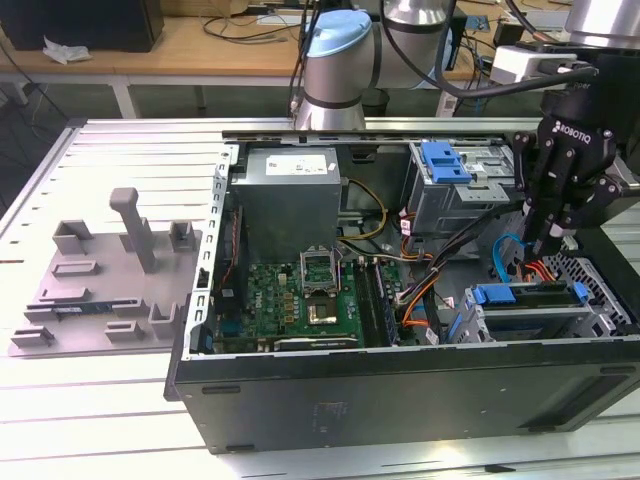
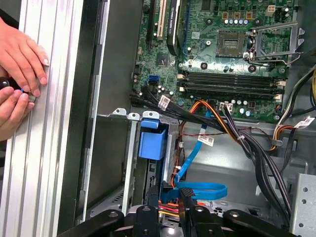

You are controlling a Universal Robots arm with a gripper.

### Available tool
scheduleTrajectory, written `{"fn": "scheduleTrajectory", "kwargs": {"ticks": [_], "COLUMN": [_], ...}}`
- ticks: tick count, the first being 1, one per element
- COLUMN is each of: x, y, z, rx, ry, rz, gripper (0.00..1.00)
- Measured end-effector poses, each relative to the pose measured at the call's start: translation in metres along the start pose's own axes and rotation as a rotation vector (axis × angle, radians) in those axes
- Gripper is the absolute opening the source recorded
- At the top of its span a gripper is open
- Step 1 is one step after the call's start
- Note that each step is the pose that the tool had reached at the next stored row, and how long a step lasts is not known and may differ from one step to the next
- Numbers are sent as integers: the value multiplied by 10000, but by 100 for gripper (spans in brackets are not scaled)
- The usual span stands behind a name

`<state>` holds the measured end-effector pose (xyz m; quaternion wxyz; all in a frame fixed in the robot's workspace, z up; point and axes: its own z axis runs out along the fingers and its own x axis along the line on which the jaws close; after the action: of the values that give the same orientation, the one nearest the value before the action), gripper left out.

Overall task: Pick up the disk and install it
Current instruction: 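Insert the second disk wire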

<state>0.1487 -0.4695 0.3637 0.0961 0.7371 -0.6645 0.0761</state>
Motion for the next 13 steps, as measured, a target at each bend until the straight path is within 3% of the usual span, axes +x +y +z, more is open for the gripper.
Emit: {"fn": "scheduleTrajectory", "kwargs": {"ticks": [8,13], "x": [6,41], "y": [1,5], "z": [2,10], "rx": [15,-52], "ry": [-144,-212], "rz": [-2,228], "gripper": [30,30]}}
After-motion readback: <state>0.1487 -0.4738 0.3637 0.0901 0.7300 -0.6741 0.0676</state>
